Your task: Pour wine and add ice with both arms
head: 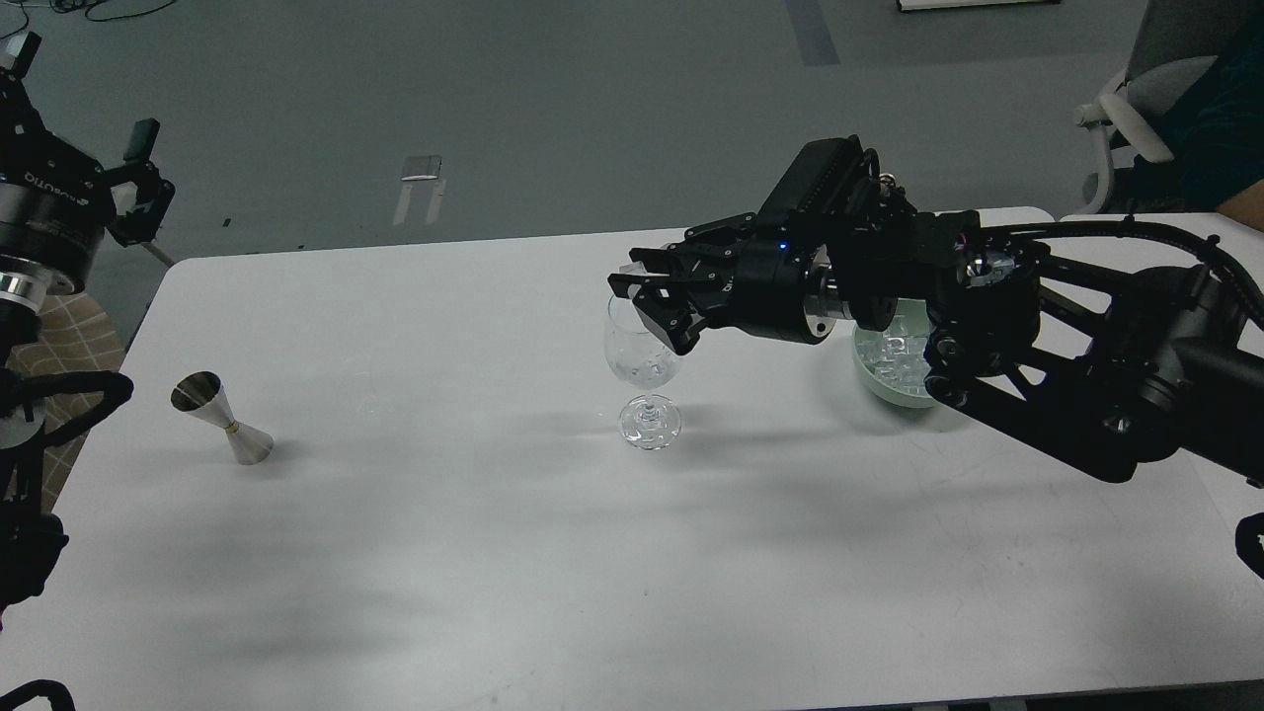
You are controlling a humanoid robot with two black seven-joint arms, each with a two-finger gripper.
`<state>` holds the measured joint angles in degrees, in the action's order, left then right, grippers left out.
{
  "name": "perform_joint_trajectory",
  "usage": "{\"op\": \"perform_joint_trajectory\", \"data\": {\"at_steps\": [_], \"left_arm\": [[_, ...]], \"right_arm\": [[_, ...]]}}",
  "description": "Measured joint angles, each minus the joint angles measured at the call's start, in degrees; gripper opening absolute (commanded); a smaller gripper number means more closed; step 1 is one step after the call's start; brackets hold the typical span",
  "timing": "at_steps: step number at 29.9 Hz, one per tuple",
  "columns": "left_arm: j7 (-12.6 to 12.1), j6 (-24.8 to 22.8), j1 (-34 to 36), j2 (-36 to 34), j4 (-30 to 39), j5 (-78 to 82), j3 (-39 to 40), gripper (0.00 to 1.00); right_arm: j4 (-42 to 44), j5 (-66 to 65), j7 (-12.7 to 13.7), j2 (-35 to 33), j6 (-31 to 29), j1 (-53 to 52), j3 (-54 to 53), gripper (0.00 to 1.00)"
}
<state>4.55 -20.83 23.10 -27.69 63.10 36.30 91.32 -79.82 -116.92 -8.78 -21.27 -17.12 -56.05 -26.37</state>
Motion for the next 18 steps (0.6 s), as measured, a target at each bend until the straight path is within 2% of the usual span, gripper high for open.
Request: {"op": "perform_joint_trajectory", "data": {"at_steps": [11,18], "left_arm": [[0.0,0.0,0.1,0.0,0.0,0.0,0.0,0.98],[0.02,-0.05,0.09,0.0,0.0,0.0,0.0,0.98]], "right_arm": [[1.32,-1.69,0.0,1.31,-0.95,0.66,0.18,0.09],[1.42,-1.81,0.0,1.82,-0.98,0.83,0.18,0.18]]}}
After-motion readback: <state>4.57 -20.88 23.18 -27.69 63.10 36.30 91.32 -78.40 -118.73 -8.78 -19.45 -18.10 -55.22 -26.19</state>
